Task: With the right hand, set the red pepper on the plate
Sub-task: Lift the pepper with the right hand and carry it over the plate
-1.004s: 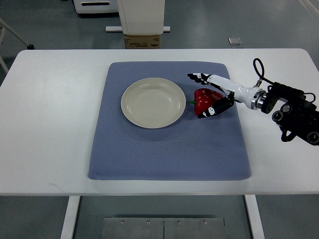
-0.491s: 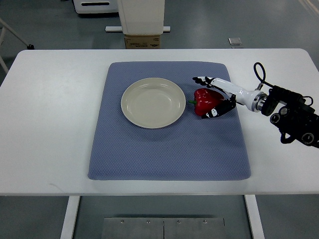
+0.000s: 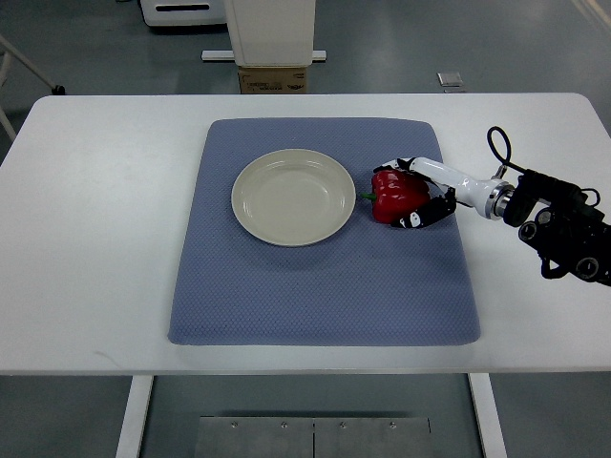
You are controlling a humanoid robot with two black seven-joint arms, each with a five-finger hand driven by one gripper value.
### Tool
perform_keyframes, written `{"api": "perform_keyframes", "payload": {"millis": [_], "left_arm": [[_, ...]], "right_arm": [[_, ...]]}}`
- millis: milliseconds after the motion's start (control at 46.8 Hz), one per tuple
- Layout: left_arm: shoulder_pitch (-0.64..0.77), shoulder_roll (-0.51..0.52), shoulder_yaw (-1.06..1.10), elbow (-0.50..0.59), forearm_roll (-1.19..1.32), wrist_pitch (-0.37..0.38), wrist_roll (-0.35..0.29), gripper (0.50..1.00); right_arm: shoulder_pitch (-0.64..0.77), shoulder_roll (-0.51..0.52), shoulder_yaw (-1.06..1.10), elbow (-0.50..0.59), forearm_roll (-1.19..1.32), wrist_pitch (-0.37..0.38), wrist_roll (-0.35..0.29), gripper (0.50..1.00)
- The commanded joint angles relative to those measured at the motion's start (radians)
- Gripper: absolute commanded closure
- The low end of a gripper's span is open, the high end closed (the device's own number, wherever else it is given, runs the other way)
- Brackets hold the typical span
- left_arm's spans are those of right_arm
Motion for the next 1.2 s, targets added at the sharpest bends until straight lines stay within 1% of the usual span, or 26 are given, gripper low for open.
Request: {"api": "perform_keyframes", "payload": {"millis": [0, 43, 107, 192, 214, 235, 256, 278, 342, 577, 897, 1047, 1175], "left_arm": [[0.0, 0.0, 0.0, 0.0, -0.001, 0.0, 0.0, 0.5], [0.0, 0.0, 0.0, 0.0, 0.001, 0.0, 0.001, 0.5], [0.0, 0.0, 0.0, 0.0, -0.001, 0.0, 0.0, 0.5], [0.0, 0.0, 0.0, 0.0, -0.001, 0.0, 0.001, 0.5], [0.0, 0.0, 0.0, 0.0, -0.001, 0.0, 0.001, 0.5], [0.0, 0.0, 0.0, 0.0, -0.001, 0.0, 0.0, 0.5], [0.0, 0.0, 0.0, 0.0, -0.001, 0.0, 0.0, 0.5], [0.0, 0.0, 0.0, 0.0, -0.001, 0.0, 0.0, 0.5], [0.0, 0.0, 0.0, 0.0, -0.001, 0.0, 0.001, 0.5], [0.0, 0.0, 0.0, 0.0, -0.001, 0.0, 0.0, 0.5], [0.0, 0.0, 0.0, 0.0, -0.001, 0.0, 0.0, 0.5], [0.0, 0.0, 0.0, 0.0, 0.001, 0.0, 0.0, 0.5], [0.0, 0.0, 0.0, 0.0, -0.001, 0.0, 0.0, 0.5]], "right_arm": [[0.001, 0.0, 0.0, -0.004, 0.001, 0.0, 0.0, 0.753], [0.001, 0.0, 0.0, -0.005, 0.001, 0.0, 0.0, 0.789], [0.004, 0.0, 0.0, -0.005, 0.001, 0.0, 0.0, 0.82], [0.015, -0.002, 0.0, -0.005, 0.001, 0.0, -0.003, 0.891], [0.018, -0.002, 0.0, -0.005, 0.001, 0.0, -0.005, 0.914], [0.02, -0.003, 0.0, -0.005, 0.001, 0.0, -0.006, 0.948], [0.023, -0.003, 0.0, -0.005, 0.001, 0.0, -0.011, 0.994], [0.029, -0.003, 0.0, -0.005, 0.001, 0.0, -0.012, 1.0], [0.044, -0.003, 0.001, -0.005, 0.003, 0.0, -0.02, 1.0], [0.095, 0.015, 0.008, -0.004, 0.012, 0.002, -0.095, 1.0], [0.152, 0.109, 0.001, 0.0, 0.015, 0.005, -0.166, 1.0], [0.171, 0.164, -0.009, 0.0, 0.015, 0.005, -0.189, 1.0], [0.185, 0.205, -0.038, -0.002, 0.015, 0.003, -0.192, 1.0]]}}
